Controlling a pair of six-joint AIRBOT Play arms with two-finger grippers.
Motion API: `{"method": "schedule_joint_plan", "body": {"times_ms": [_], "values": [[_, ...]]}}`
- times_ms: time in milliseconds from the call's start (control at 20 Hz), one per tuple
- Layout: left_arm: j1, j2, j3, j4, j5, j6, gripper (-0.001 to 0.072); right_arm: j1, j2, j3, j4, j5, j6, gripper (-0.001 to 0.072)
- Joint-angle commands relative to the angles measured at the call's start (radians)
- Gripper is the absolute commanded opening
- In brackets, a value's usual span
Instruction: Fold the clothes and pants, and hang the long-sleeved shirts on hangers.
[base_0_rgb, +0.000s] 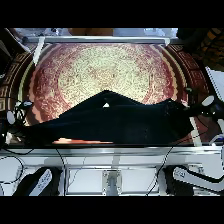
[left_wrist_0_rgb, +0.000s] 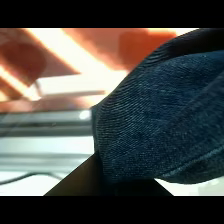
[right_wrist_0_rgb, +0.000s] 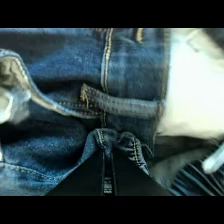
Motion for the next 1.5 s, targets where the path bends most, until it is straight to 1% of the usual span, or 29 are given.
{"method": "schedule_joint_plan", "body": {"times_ms": [0,50,100,200,250,350,400,500,550,600,650,700,800,850,900,1050,1100,1150,1250,1300,1450], "values": [[0.000,-0.001,0.014,-0.081,0.022,0.010,0.0023,0.010,-0.011,0.172,0.002,0.067,0.023,0.0015],[0.000,-0.001,0.021,-0.081,0.022,0.009,0.0022,0.010,-0.011,0.227,0.005,0.074,0.029,0.0014],[0.000,-0.004,0.036,-0.082,0.035,-0.011,0.0022,0.010,-0.011,0.273,0.021,0.071,0.033,0.0014],[0.000,-0.047,0.116,-0.121,0.077,-0.094,0.0022,0.010,-0.018,0.358,0.069,0.022,0.052,0.0012],[0.000,-0.095,0.189,-0.161,0.084,-0.126,0.0022,0.010,-0.032,0.404,0.077,-0.011,0.092,0.0012],[-0.002,-0.239,0.383,-0.249,0.053,-0.156,0.0022,0.010,-0.098,0.524,0.134,-0.053,0.246,0.0012],[-0.008,-0.330,0.502,-0.283,-0.007,-0.156,0.0022,0.010,-0.147,0.595,0.216,-0.055,0.288,0.0011],[-0.051,-0.529,0.784,-0.293,-0.188,-0.163,0.0023,0.010,-0.249,0.750,0.417,-0.017,0.287,0.0012],[-0.075,-0.598,0.903,-0.294,-0.236,-0.163,0.0023,0.010,-0.288,0.828,0.462,0.011,0.287,0.0012],[-0.096,-0.639,1.000,-0.294,-0.224,-0.188,0.0023,0.010,-0.314,0.909,0.458,0.042,0.287,0.0012],[-0.109,-0.650,1.072,-0.294,-0.179,-0.203,0.0023,0.010,-0.319,0.973,0.418,0.054,0.288,0.0012],[-0.115,-0.647,1.123,-0.286,-0.142,-0.203,0.0023,0.008,-0.311,1.024,0.350,0.057,0.291,0.0012],[-0.116,-0.626,1.210,-0.211,-0.117,-0.201,0.0024,-0.003,-0.284,1.113,0.176,0.072,0.332,0.0012],[-0.106,-0.604,1.222,-0.180,-0.112,-0.200,0.0024,-0.013,-0.267,1.134,0.116,0.090,0.343,0.0012],[-0.086,-0.579,1.221,-0.186,-0.112,-0.201,0.0024,-0.030,-0.246,1.130,0.071,0.112,0.344,0.0012],[-0.019,-0.534,1.212,-0.261,-0.153,-0.200,0.0024,-0.093,-0.231,1.106,-0.024,0.286,0.338,0.0012],[0.002,-0.521,1.195,-0.298,-0.163,-0.199,0.0024,-0.114,-0.224,1.069,-0.042,0.319,0.330,0.0013],[0.016,-0.503,1.162,-0.321,-0.168,-0.180,0.0025,-0.135,-0.212,1.018,-0.050,0.333,0.315,0.0013],[0.035,-0.445,1.040,-0.348,-0.173,-0.095,0.0025,-0.176,-0.155,0.874,-0.077,0.302,0.278,0.0012],[0.049,-0.406,0.949,-0.362,-0.168,-0.052,0.0025,-0.200,-0.113,0.779,-0.092,0.262,0.265,0.0013],[0.095,-0.283,0.641,-0.431,-0.132,0.084,0.0025,-0.303,0.058,0.401,-0.081,0.065,0.208,0.0013]]}}
